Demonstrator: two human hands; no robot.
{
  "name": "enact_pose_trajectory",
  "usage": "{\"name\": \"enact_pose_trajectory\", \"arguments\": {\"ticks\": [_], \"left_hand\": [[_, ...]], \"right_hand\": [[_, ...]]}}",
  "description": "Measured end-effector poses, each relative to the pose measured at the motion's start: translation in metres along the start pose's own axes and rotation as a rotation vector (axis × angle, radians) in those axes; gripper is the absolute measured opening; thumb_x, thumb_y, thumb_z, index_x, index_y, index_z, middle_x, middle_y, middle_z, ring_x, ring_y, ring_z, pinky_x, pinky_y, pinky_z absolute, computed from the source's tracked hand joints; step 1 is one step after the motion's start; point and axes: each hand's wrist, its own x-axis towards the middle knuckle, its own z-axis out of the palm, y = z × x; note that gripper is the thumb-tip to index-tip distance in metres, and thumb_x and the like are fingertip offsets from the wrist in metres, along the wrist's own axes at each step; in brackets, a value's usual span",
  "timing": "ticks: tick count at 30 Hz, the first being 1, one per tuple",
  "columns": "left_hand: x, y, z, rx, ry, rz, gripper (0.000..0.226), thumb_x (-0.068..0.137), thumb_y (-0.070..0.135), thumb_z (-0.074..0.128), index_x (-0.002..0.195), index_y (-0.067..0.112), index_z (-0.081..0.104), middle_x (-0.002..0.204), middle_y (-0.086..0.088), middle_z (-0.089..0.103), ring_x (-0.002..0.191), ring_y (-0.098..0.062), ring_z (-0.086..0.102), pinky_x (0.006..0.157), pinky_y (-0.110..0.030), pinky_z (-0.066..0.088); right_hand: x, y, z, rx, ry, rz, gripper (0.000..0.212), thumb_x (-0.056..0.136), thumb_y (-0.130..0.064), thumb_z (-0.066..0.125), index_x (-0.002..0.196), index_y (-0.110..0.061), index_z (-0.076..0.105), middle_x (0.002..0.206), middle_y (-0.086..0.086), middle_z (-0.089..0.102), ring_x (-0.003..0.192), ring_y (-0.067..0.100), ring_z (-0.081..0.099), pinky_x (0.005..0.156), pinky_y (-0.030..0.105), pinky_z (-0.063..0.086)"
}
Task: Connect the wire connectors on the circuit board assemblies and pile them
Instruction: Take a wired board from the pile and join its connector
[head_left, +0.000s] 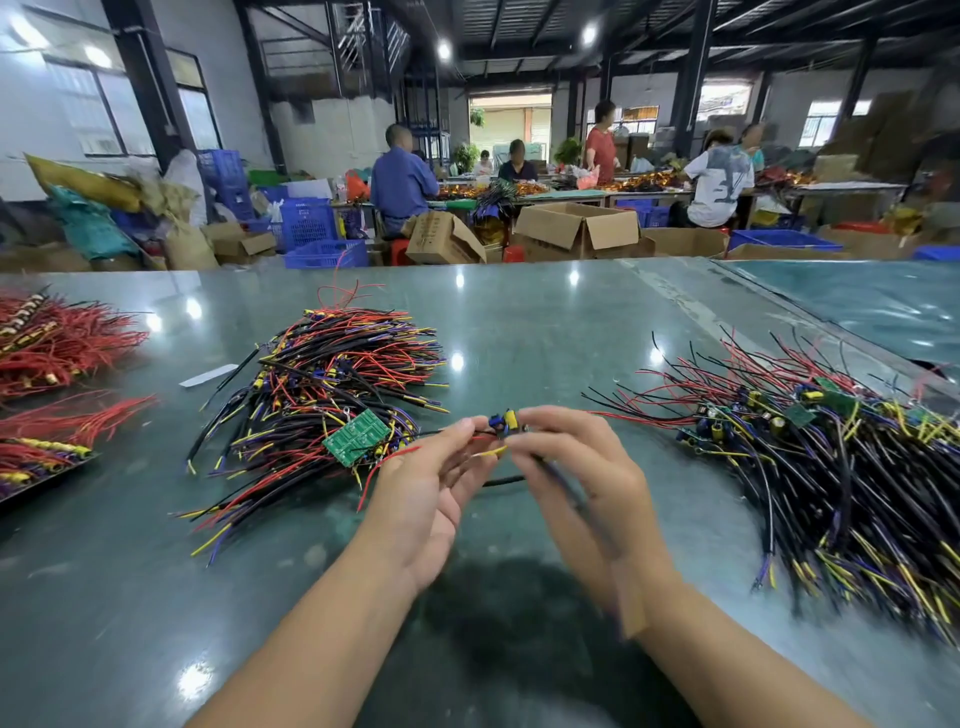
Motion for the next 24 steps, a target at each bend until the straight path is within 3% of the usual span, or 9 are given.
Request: {"name": "enact_pose_trajectory", "arguments": {"ticks": [4,7,11,16,18,21,24], "left_hand": [[-0.002,0.000,0.001,0.020,-0.102,-0.015,0.020,0.084,0.010,0.057,0.080,0.003,0.075,0.086,-0.016,0.073,0.077,-0.020,0.072,0.061,-0.018,0.055],[-0.007,-0.003,0.003,0.107,-0.213,0.010,0.022,0.075,0.018,0.059,0.081,0.008,0.078,0.090,-0.013,0.074,0.084,-0.019,0.072,0.067,-0.018,0.055],[-0.006,-0.005,0.003,0.132,-0.245,0.030,0.022,0.073,0.018,0.061,0.082,0.008,0.078,0.092,-0.014,0.074,0.083,-0.019,0.072,0.068,-0.019,0.055],[-0.006,-0.006,0.001,0.185,-0.270,-0.005,0.022,0.076,0.016,0.060,0.084,0.005,0.077,0.092,-0.017,0.073,0.084,-0.022,0.072,0.067,-0.020,0.056],[-0.006,-0.007,0.001,0.212,-0.283,-0.017,0.022,0.076,0.018,0.060,0.084,0.005,0.077,0.091,-0.017,0.073,0.083,-0.021,0.072,0.067,-0.020,0.056],[-0.005,-0.005,0.003,0.223,-0.211,-0.009,0.026,0.085,0.024,0.056,0.083,0.007,0.076,0.086,-0.018,0.073,0.078,-0.022,0.072,0.062,-0.020,0.055],[0.001,-0.001,0.002,0.192,-0.090,0.027,0.038,0.099,0.029,0.040,0.091,0.006,0.069,0.080,-0.018,0.072,0.072,-0.023,0.072,0.058,-0.022,0.055]], "right_hand": [[0.004,-0.001,-0.004,0.601,0.160,0.688,0.013,0.090,-0.013,0.059,0.096,-0.014,0.070,0.099,0.003,0.073,0.098,0.015,0.068,0.084,0.021,0.049],[0.005,0.004,-0.009,0.870,0.107,0.941,0.028,0.081,-0.030,0.057,0.098,-0.013,0.071,0.104,0.008,0.073,0.095,0.019,0.069,0.082,0.026,0.050],[0.006,0.002,-0.009,0.915,0.068,0.950,0.033,0.076,-0.031,0.058,0.102,-0.014,0.069,0.104,0.007,0.073,0.084,0.016,0.069,0.078,0.024,0.051],[0.008,0.005,-0.014,0.902,0.093,0.916,0.027,0.079,-0.015,0.060,0.105,-0.014,0.069,0.107,0.009,0.072,0.094,0.018,0.067,0.086,0.030,0.053],[0.009,0.004,-0.015,0.909,0.061,0.910,0.020,0.083,-0.005,0.059,0.094,-0.012,0.074,0.099,0.012,0.073,0.089,0.019,0.068,0.082,0.028,0.056],[0.009,0.004,-0.013,0.918,0.054,0.942,0.031,0.086,0.008,0.053,0.075,-0.011,0.076,0.087,0.013,0.072,0.082,0.018,0.067,0.075,0.023,0.056],[0.010,0.009,-0.011,0.982,0.151,0.997,0.037,0.086,0.015,0.049,0.066,-0.007,0.072,0.088,0.013,0.072,0.083,0.018,0.069,0.075,0.022,0.056]]}}
